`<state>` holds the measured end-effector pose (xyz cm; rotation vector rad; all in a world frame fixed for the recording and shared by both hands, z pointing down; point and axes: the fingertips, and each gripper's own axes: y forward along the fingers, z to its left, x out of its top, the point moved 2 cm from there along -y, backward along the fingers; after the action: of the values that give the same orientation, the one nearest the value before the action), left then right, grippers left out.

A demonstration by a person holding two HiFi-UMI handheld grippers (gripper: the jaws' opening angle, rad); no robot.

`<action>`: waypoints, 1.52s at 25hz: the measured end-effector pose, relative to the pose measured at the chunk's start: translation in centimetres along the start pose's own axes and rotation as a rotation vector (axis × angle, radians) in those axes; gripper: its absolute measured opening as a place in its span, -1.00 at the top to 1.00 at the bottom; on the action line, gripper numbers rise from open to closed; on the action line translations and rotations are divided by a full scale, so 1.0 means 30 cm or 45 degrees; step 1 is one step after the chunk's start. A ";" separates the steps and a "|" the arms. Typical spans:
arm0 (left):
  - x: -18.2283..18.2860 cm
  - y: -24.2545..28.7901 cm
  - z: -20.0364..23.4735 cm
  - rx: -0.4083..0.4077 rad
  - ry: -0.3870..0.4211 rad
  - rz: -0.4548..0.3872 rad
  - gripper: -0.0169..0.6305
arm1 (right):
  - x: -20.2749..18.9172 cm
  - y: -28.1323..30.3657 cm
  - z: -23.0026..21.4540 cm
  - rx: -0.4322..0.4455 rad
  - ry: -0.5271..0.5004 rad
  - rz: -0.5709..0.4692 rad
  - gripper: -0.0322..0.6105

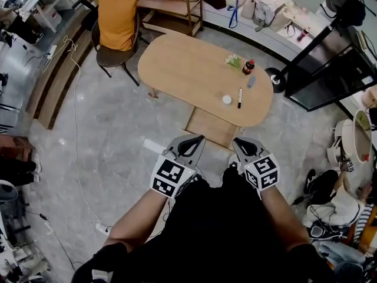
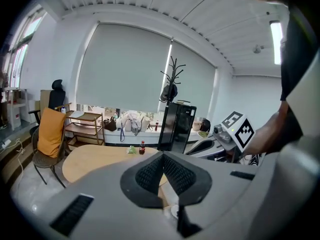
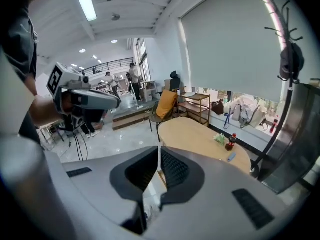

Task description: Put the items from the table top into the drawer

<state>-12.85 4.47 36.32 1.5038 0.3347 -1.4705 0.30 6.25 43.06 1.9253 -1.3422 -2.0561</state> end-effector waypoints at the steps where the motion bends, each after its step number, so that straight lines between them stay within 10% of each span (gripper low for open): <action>1: -0.002 0.006 0.022 0.011 -0.008 0.000 0.94 | -0.015 0.040 -0.021 0.003 -0.017 0.034 0.89; 13: -0.007 0.170 0.175 0.255 -0.192 0.037 0.94 | -0.329 0.483 -0.468 0.071 -0.192 0.499 0.87; 23: -0.089 0.363 0.233 0.474 -0.366 0.182 0.94 | -0.551 0.931 -0.822 0.149 -0.271 0.694 0.28; 38: -0.254 0.472 0.255 0.615 -0.560 0.290 0.94 | -0.658 1.276 -0.899 0.211 -0.436 0.841 0.03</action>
<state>-8.62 -5.18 50.67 1.4649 -0.4717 -1.7145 7.41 -22.03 84.68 0.9605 -1.9304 -1.9990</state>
